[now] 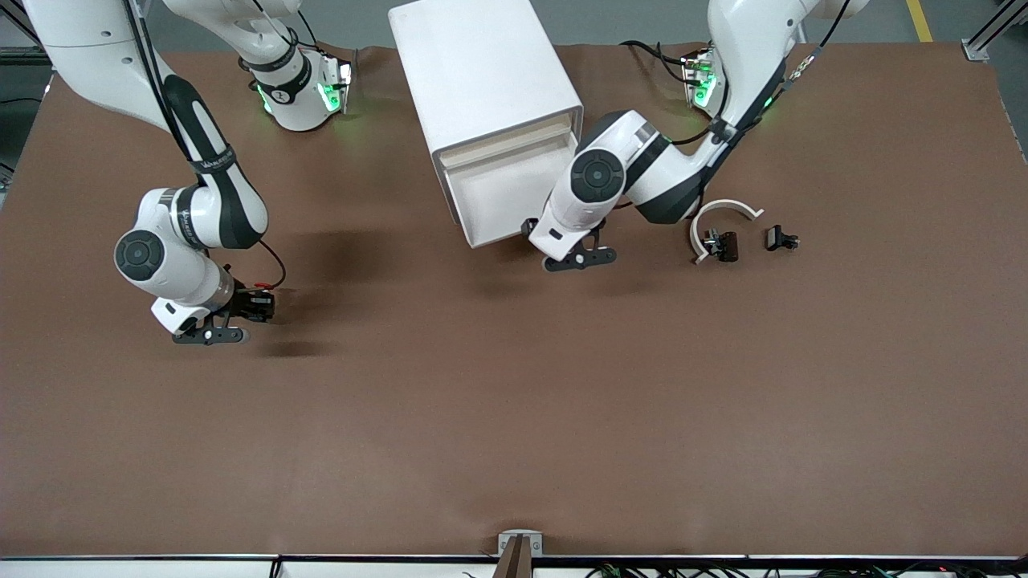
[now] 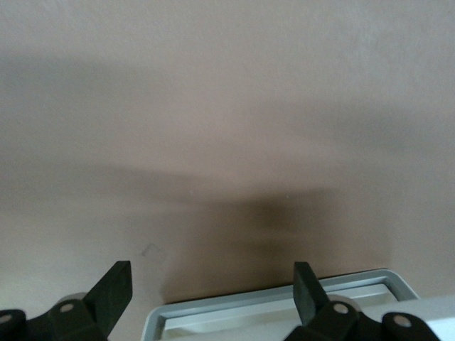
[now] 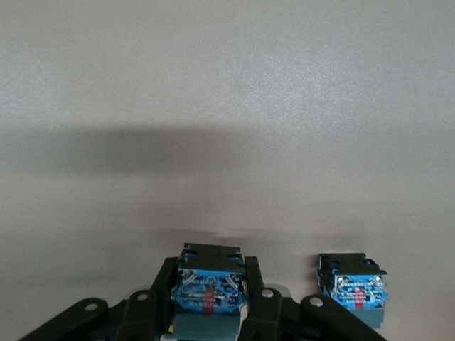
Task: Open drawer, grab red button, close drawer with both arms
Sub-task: 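Push the drawer shut with the left gripper while the right gripper lowers the button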
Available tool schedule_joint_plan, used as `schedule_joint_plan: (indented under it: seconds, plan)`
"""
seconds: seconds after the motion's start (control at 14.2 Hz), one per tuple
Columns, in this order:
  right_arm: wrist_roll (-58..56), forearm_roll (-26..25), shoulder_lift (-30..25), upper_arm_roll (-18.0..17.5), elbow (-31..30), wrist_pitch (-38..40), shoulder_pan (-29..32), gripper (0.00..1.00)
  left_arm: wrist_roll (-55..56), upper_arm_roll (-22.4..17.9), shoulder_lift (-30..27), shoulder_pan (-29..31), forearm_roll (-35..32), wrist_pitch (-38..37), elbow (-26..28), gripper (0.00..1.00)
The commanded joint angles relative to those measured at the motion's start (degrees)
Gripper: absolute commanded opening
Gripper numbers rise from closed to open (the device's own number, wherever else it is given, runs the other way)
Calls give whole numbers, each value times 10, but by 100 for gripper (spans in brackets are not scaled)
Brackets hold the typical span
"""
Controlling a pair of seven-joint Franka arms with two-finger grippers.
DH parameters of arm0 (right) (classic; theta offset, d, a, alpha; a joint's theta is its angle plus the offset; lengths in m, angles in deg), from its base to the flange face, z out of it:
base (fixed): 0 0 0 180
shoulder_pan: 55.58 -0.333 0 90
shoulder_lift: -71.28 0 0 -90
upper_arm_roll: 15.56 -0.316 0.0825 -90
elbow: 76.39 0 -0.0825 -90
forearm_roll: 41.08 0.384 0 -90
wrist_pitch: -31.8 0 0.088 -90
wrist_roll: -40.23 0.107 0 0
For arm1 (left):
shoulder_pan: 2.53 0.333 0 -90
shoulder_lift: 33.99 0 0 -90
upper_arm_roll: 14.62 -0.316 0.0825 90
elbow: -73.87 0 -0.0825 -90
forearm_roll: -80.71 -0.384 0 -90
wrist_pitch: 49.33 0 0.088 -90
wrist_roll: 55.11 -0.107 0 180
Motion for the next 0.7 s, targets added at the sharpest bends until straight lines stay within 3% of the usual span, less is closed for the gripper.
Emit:
schedule_joint_plan:
  seconds: [0.0,0.42,0.63]
  plan:
    - [14,-8,0,-12,-8,-13,13,27,28,6,-1,-24,10,3,2,100]
    - [14,-6,18,-12,-12,-30,13,33,34,38,5,-46,70,-1,8,100]
    - [14,-6,24,-12,-13,-42,13,50,48,49,16,-52,70,-1,11,100]
